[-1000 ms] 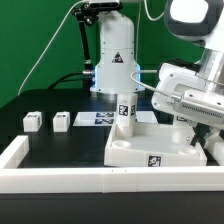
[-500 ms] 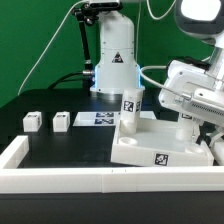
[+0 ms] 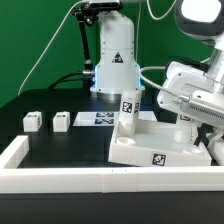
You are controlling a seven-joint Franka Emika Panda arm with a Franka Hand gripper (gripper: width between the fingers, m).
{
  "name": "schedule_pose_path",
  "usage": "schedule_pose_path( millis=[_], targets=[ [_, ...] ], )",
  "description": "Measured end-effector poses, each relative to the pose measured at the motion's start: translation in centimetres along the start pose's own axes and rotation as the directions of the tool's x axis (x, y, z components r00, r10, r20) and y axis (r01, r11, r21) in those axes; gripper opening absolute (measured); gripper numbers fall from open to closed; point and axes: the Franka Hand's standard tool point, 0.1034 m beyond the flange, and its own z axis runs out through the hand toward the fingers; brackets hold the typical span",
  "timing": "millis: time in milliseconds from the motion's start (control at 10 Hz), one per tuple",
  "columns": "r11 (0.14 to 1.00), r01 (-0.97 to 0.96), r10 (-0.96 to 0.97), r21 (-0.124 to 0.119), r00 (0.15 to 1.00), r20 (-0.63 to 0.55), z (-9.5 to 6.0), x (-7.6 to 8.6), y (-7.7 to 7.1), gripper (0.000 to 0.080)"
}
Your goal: Assemble square table
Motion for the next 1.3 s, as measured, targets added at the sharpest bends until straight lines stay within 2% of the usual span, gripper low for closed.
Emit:
schedule_pose_path(
  millis=[400,500,600,700,800,900,1000,1200,1300],
  targets=[
    [1.0,-0.003,0.003,-0.003,1.0,0.0,0.1,-0.1,-0.1,0.0057],
    [1.0,-0.011,0.011,-0.022,1.0,0.009,0.1,-0.5,-0.3,0.0057],
    [1.0,-0.015,0.015,-0.021,1.0,0.008,0.2,-0.5,-0.4,0.0057],
    [0.999,-0.009,0.01,-0.031,1.0,0.013,0.2,-0.7,-0.4,0.0057],
    [0.994,0.01,-0.005,-0.108,0.999,0.047,0.1,-1.6,-0.6,0.0057],
    [0.987,0.016,-0.005,-0.159,0.998,0.07,0.1,-2.5,-1.3,0.0057],
    [0.986,0.027,-0.016,-0.165,0.998,0.068,0.1,-2.8,-1.6,0.0057],
    [0.976,0.085,-0.076,-0.201,0.996,0.053,0.3,-2.9,-2.2,0.0057],
    [0.977,0.067,-0.06,-0.203,0.997,0.044,0.1,-2.8,-1.9,0.0057]
  ],
)
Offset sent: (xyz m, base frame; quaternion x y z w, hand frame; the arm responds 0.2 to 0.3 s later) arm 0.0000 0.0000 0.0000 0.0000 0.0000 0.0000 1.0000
